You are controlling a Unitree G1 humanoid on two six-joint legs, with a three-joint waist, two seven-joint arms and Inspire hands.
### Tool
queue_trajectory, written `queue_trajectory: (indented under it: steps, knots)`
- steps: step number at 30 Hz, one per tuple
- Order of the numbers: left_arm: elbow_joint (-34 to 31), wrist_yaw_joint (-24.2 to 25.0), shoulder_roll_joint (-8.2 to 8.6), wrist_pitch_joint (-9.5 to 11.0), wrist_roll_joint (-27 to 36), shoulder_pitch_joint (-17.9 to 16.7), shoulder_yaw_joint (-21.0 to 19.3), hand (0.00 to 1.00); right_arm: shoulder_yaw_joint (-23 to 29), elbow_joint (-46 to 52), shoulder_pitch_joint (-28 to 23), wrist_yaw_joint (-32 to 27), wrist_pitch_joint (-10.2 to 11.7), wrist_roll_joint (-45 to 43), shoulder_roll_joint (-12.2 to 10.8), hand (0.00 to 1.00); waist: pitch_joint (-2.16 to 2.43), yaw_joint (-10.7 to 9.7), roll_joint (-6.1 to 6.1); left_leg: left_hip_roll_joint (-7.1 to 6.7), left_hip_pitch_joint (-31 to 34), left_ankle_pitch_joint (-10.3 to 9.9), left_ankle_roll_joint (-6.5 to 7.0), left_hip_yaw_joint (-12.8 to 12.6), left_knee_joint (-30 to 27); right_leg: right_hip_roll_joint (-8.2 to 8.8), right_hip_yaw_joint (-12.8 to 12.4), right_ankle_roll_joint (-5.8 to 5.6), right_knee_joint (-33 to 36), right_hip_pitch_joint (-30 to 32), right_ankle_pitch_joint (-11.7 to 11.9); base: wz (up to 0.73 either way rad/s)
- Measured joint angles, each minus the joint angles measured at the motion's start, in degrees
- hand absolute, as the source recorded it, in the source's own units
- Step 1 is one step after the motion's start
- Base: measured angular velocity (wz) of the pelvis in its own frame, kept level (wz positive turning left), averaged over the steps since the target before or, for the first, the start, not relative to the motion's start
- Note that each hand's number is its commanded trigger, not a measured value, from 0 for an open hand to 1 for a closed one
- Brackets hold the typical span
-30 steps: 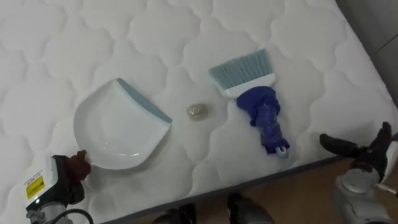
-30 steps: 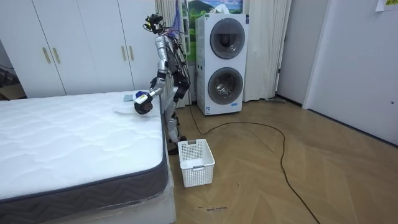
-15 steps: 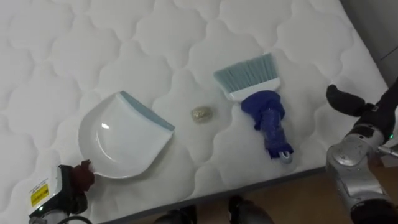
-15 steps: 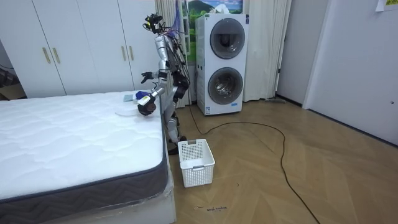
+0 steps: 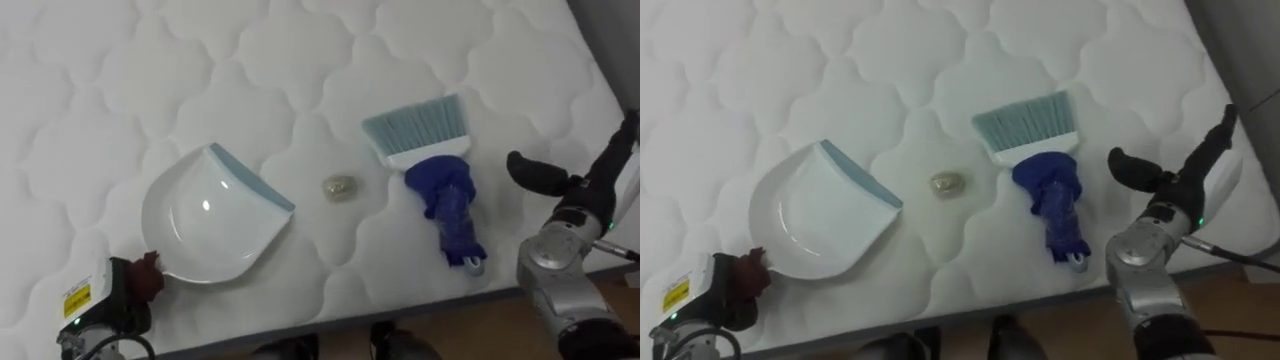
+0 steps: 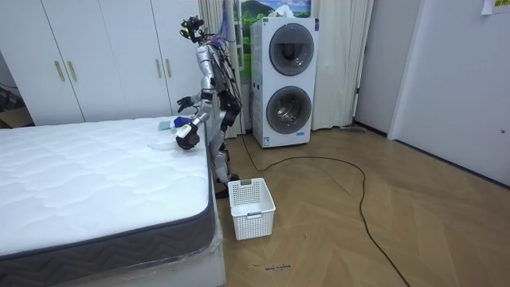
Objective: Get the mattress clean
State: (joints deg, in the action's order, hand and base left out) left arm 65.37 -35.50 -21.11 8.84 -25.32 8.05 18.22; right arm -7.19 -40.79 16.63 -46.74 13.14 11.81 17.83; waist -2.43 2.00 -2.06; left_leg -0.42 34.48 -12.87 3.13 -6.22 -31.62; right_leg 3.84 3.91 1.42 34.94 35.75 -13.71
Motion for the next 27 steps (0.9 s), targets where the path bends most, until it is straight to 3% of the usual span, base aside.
queue_trajectory:
  steps: [8, 12, 19, 27]
  knots:
    - [-0.2, 0.1, 0.19, 0.2, 0.0, 0.2, 0.3, 1.00, -2.9, -1.8, 2.6, 1.2, 0.1, 3.7, -0.3, 0.00, -0.39, 0.6, -0.52, -0.18, 0.6, 0.0, 0.01, 0.1, -0.1, 0.16, 0.1, -0.17, -0.2, 0.5, -0.3, 0.02]
    - [-0.2, 0.1, 0.74, 0.2, 0.0, 1.4, 1.7, 1.00, -3.0, -1.8, 2.7, 1.4, 0.2, 3.7, -1.1, 0.00, -0.79, 2.0, -1.30, -0.25, 0.9, -0.1, 0.09, 0.3, -0.1, 0.20, 0.5, -0.20, -0.3, 0.6, -0.4, 0.04]
    - [-0.1, 1.0, 2.67, -1.1, 1.0, 1.8, 2.3, 1.00, -4.2, -1.5, 4.2, 1.9, 0.1, 3.7, -4.0, 0.00, -0.62, 3.2, -1.74, -0.32, 0.7, -0.1, 0.10, 0.2, -0.1, 0.14, 0.5, -0.21, 0.7, 0.6, -0.4, 0.00]
    - [0.0, 1.3, 4.24, -2.6, 1.0, 1.2, 2.4, 1.00, -6.4, -0.8, 5.4, 1.9, 0.1, 3.3, -4.6, 0.00, -0.35, 3.3, -2.33, -0.32, -0.1, -0.1, 0.10, 0.0, 0.1, 0.30, 0.7, -0.13, 0.8, 0.1, -0.4, -0.01]
